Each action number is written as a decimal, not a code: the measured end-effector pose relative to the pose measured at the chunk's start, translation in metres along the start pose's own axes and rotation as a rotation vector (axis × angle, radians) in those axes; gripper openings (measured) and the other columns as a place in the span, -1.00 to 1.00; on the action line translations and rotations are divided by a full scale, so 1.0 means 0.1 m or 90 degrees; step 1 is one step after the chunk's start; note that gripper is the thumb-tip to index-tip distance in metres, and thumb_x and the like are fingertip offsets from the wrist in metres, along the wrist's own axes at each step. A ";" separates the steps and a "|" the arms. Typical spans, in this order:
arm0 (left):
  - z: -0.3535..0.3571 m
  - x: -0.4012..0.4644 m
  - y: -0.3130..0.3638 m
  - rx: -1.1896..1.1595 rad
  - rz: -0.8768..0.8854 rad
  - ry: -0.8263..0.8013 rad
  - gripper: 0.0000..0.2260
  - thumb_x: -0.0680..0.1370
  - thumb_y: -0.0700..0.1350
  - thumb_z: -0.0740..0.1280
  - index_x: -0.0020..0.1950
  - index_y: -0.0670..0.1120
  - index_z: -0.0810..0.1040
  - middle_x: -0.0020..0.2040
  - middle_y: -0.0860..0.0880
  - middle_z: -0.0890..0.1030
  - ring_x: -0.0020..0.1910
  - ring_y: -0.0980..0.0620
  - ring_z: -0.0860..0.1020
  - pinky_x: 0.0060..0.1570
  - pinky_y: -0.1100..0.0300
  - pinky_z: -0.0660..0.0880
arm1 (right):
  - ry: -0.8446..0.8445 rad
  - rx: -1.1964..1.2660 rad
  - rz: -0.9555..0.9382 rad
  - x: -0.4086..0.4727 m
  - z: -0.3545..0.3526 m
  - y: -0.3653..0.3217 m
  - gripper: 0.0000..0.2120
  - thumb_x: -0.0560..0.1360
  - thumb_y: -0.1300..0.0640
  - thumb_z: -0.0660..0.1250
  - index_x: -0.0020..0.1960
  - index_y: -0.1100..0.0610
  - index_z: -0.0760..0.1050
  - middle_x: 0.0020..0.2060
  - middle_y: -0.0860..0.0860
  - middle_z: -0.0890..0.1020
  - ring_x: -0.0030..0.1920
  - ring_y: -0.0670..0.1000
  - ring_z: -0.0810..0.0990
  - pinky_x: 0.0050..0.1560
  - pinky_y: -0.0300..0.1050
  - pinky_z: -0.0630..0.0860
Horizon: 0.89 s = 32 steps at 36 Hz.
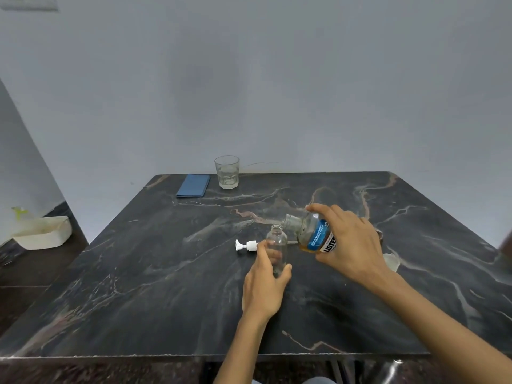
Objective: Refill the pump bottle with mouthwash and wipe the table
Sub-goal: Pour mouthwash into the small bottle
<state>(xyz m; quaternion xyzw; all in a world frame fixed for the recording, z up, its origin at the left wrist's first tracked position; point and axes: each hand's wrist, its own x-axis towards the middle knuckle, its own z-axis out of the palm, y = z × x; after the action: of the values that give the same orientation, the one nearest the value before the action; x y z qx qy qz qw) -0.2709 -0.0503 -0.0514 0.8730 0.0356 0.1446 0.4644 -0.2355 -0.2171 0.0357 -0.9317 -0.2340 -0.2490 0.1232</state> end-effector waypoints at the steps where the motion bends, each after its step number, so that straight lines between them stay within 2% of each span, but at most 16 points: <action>1: 0.00 0.00 0.00 0.000 0.001 0.001 -0.62 0.51 0.05 0.33 0.20 0.17 0.19 0.05 0.22 0.48 -0.01 0.22 0.50 -0.03 0.25 0.45 | -0.004 -0.006 0.000 0.00 -0.01 0.00 -0.20 0.15 -0.08 0.55 0.32 -0.14 0.29 -0.04 -0.12 0.52 -0.15 -0.09 0.39 -0.14 -0.14 0.28; 9: 0.01 0.00 -0.01 -0.005 0.009 0.004 -0.61 0.52 0.04 0.32 0.23 0.16 0.18 0.05 0.23 0.45 0.01 0.24 0.48 0.01 0.23 0.45 | -0.033 -0.040 0.004 0.03 -0.07 -0.03 -0.20 0.19 -0.09 0.56 0.35 -0.13 0.29 0.02 -0.10 0.52 -0.06 -0.04 0.47 -0.02 -0.08 0.37; 18: 0.03 0.02 -0.03 0.004 0.006 0.003 -0.60 0.52 0.05 0.32 0.17 0.24 0.12 0.03 0.25 0.43 0.00 0.26 0.46 -0.03 0.27 0.42 | -0.047 -0.082 0.000 0.05 -0.13 -0.05 -0.23 0.24 -0.12 0.54 0.36 -0.15 0.28 0.04 -0.10 0.52 -0.06 -0.05 0.46 -0.02 -0.10 0.37; 25: 0.04 0.02 -0.05 0.004 0.008 0.001 -0.57 0.51 0.04 0.33 0.26 0.15 0.15 0.07 0.24 0.43 0.04 0.25 0.45 0.00 0.27 0.41 | -0.071 -0.107 0.000 0.07 -0.18 -0.06 -0.22 0.30 -0.21 0.47 0.40 -0.22 0.15 0.15 -0.13 0.47 0.07 -0.06 0.45 0.12 -0.08 0.38; 32: 0.04 0.03 -0.05 0.008 0.008 0.010 -0.56 0.51 0.03 0.33 0.24 0.19 0.14 0.05 0.25 0.43 0.02 0.28 0.45 -0.03 0.29 0.40 | -0.072 -0.133 -0.009 0.08 -0.21 -0.07 -0.23 0.31 -0.24 0.46 0.40 -0.22 0.14 0.16 -0.12 0.47 0.08 -0.05 0.46 0.12 -0.07 0.38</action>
<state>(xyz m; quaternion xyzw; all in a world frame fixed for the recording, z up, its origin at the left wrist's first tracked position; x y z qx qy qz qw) -0.2666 -0.0497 -0.0569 0.8748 0.0345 0.1539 0.4580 -0.2411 -0.2151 0.0584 -0.9505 -0.2197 -0.2197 0.0104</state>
